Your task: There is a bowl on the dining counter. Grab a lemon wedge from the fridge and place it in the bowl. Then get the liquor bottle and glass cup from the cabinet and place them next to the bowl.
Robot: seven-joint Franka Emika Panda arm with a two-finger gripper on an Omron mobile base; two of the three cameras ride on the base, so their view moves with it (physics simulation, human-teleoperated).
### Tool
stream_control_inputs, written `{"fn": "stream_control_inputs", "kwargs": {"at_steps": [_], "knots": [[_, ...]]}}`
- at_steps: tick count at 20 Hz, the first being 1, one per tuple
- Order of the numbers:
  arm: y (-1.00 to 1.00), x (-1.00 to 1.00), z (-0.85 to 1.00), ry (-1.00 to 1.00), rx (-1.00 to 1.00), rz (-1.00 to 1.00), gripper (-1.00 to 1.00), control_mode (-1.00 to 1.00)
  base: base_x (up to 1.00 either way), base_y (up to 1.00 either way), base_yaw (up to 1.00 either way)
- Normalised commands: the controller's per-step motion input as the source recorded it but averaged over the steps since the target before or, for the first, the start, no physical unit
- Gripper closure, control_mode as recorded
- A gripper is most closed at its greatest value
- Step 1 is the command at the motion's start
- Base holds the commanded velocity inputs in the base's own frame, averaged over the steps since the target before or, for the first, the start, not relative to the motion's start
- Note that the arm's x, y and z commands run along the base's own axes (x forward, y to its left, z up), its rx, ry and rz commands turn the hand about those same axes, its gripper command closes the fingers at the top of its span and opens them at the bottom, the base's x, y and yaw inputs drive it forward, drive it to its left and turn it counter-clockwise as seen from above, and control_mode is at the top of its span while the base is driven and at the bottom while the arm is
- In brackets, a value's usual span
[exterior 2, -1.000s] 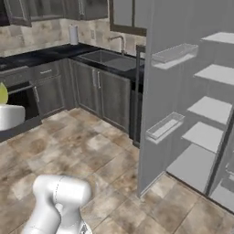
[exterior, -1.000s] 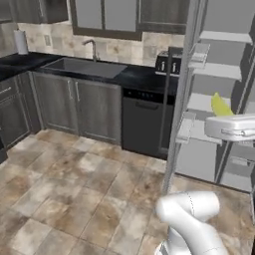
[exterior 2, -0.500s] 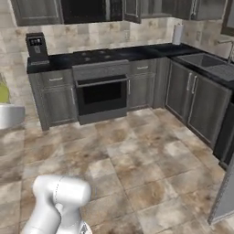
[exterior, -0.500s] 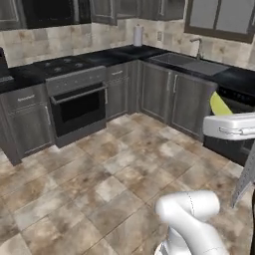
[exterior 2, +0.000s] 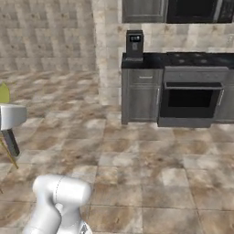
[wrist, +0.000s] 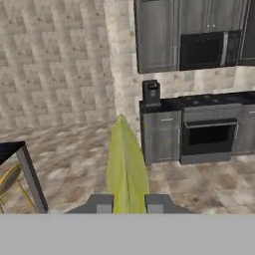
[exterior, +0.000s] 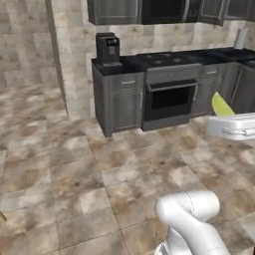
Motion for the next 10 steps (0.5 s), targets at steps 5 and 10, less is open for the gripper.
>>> {"fn": "stream_control_inputs", "kwargs": {"at_steps": [5,10], "knots": [[0.0,0.0,0.0,0.0,0.0,0.0,1.0,1.0,-0.49,0.79,0.64],[0.0,0.0,0.0,0.0,0.0,0.0,1.0,1.0,-0.47,0.84,0.64]]}}
